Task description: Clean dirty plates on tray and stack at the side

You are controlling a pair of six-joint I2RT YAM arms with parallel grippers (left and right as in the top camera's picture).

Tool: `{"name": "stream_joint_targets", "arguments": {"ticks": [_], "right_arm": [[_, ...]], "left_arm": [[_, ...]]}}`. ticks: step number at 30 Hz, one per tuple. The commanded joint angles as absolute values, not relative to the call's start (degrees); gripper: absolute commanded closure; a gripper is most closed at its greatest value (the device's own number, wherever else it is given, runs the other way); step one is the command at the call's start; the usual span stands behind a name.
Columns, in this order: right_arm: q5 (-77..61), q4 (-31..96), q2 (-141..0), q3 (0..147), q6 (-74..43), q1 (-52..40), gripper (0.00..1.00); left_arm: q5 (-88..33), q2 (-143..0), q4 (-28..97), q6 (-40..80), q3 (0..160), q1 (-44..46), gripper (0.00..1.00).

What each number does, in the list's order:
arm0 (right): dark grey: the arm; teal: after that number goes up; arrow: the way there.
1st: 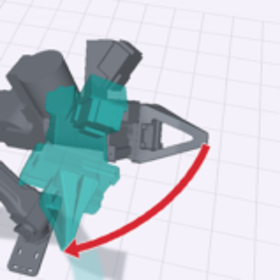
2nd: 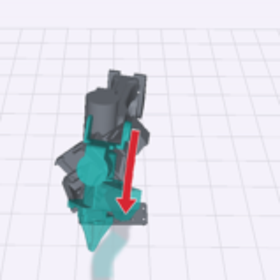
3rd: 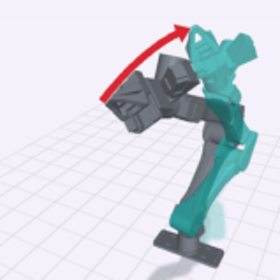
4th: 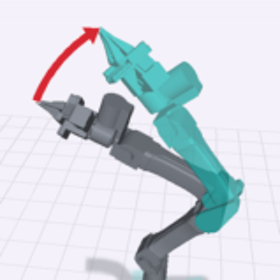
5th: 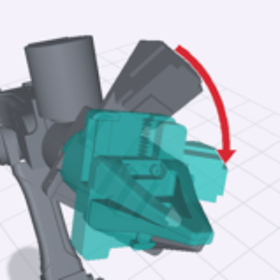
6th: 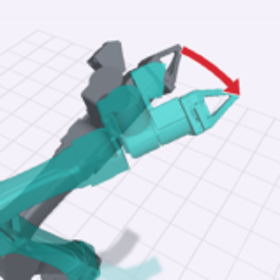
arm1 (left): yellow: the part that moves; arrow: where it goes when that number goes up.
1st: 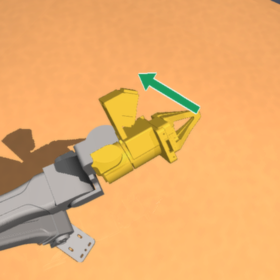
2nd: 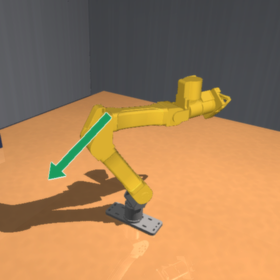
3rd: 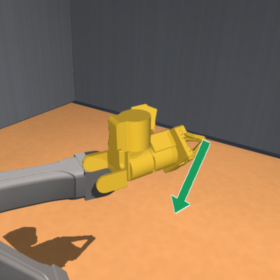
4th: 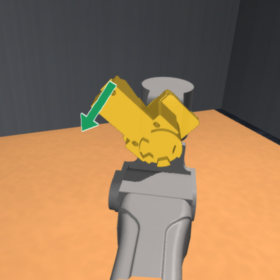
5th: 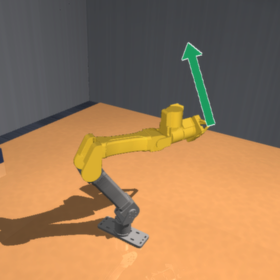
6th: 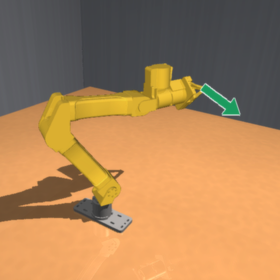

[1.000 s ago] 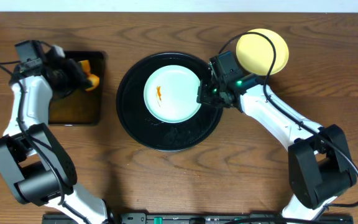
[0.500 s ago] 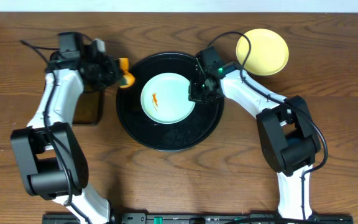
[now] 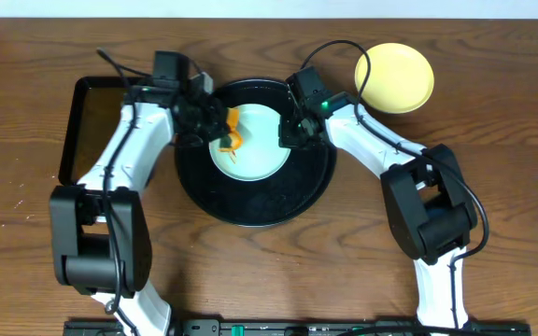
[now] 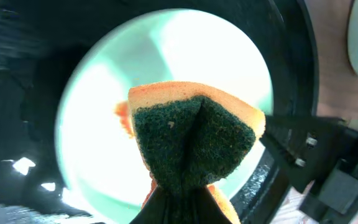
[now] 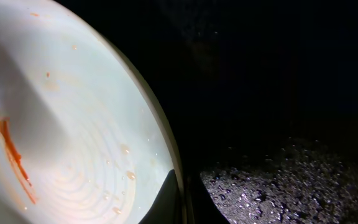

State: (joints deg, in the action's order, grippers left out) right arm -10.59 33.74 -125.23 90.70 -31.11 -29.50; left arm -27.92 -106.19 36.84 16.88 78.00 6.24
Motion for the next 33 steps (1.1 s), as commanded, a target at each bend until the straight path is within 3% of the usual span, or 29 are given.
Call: {"name": "stream_joint_targets", "arguments": {"ticks": [1, 14, 27, 33], "right_arm": [[-6.2, 33.6, -126.8, 91.7, -30.4, -31.8, 0.99], [-4.4, 34.4, -127.7, 91.7, -32.6, -30.8, 0.99], [-4.3, 34.5, -127.7, 91.7, -33.4, -30.7, 0.99], [-4.6, 34.5, -127.7, 91.7, -33.4, -30.5, 0.99]], "left_arm": [[-25.5, -108.0, 35.5, 20.9, 77.0, 9.3, 0.92], [-0.6, -111.7, 33.3, 31.7, 77.0, 20.0, 0.93], [-0.6, -113.9, 28.3, 36.5, 77.0, 21.0, 0.93], [-7.6, -115.9, 27.7, 36.7, 77.0, 21.0, 0.93]]}}
